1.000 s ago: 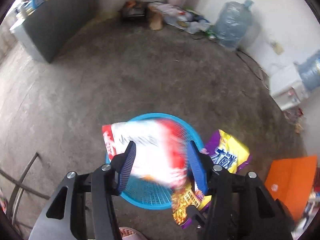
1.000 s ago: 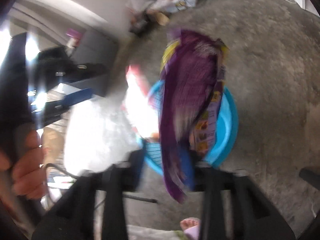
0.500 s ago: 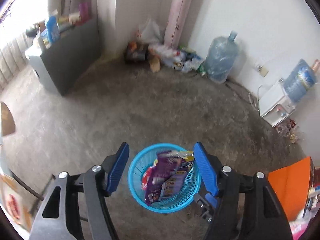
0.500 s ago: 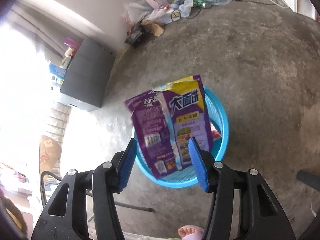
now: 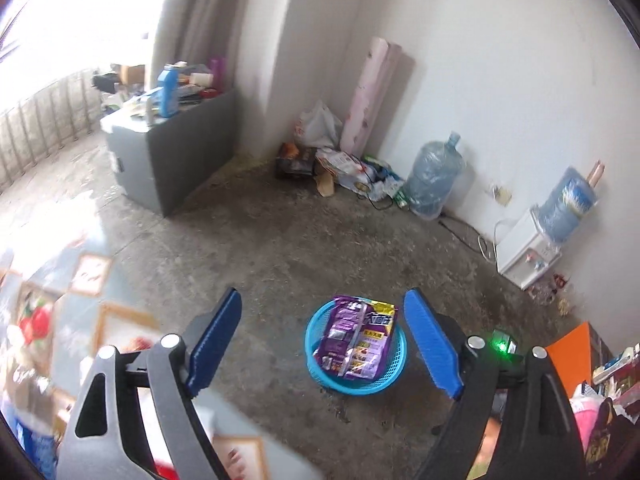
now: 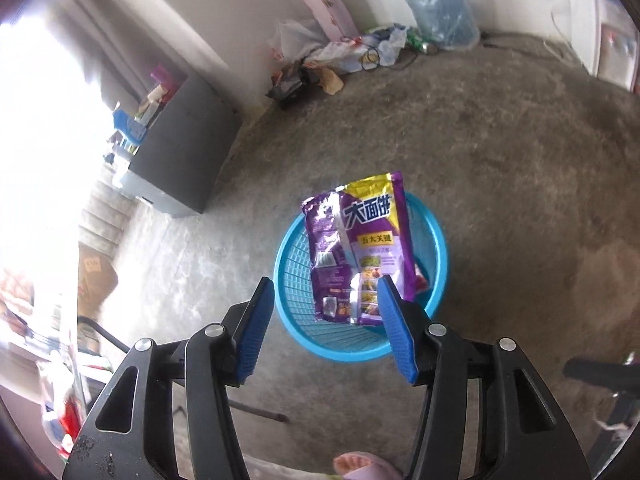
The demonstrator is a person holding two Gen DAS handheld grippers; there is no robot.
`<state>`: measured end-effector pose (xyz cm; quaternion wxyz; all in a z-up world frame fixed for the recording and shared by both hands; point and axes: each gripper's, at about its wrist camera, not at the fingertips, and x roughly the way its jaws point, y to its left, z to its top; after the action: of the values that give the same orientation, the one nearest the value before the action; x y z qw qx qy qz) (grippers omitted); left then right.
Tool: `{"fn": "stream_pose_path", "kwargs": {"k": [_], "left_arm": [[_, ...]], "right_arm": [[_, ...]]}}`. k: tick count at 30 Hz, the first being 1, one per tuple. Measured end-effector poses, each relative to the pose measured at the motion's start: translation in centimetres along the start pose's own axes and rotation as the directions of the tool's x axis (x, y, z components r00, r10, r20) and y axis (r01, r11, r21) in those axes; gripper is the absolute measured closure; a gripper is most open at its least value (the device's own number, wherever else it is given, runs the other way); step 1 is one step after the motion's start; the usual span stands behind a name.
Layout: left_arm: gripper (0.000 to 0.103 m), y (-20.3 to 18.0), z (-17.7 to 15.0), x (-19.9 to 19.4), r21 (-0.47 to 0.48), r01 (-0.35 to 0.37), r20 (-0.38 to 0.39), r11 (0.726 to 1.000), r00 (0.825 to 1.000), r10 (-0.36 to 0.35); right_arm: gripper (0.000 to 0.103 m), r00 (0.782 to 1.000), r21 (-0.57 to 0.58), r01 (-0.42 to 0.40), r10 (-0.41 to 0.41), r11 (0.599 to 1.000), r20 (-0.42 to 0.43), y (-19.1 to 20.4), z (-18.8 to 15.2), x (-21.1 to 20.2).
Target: Collect trash
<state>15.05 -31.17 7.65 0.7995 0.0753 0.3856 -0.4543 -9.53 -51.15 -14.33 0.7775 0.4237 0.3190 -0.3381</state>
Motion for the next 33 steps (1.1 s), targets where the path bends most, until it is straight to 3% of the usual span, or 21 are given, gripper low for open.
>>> {"fn": "stream_pose_path", "kwargs": {"k": [6,8,14,19,26,29,33], "left_arm": [[0.020,4.8,-3.4,-6.9,-0.067,-0.044,0.072,0.997,0.996,0.049],[0.020,6.5,-4.3,-8.8,-0.099,-0.050,0.085,0.994,0.995,0.058],[0.015,11.9,-7.0,-13.9,-0.246,-0.117,0.140,0.962,0.978,0.155],[0.012,16.2,-9.1,-17.0,-0.373,-0.180,0.162,0.910,0.953,0.255],[0.012,21.6,-11.8,-20.2,-0.552,-0.222,0.126,0.804,0.931,0.343],[0.012,22.2,-12.8,-20.7,-0.584,-0.236,0.115,0.776,0.923,0.367],[0.012,22.1,-12.9,-21.0,-0.583,-0.267,0.104,0.768,0.912,0.397]], "right_arm": [[0.051,1.000,-0.022,0.008,-0.007,1.000,0.010,-0.1,0.7,-0.4],[0.046,1.000,-0.028,0.012,-0.011,1.000,0.015,-0.3,1.7,0.2],[0.039,0.997,-0.048,0.054,-0.056,0.997,-0.045,-2.3,5.7,6.0],[0.039,0.987,0.101,0.021,-0.004,0.995,-0.162,-6.3,8.4,12.7],[0.040,0.969,0.204,0.052,0.000,0.978,-0.248,-8.6,9.7,18.7],[0.051,0.964,0.155,0.061,-0.018,0.986,-0.267,-7.9,9.9,19.7],[0.080,0.957,0.076,0.094,-0.069,0.993,-0.282,-7.2,10.2,20.2]]}}
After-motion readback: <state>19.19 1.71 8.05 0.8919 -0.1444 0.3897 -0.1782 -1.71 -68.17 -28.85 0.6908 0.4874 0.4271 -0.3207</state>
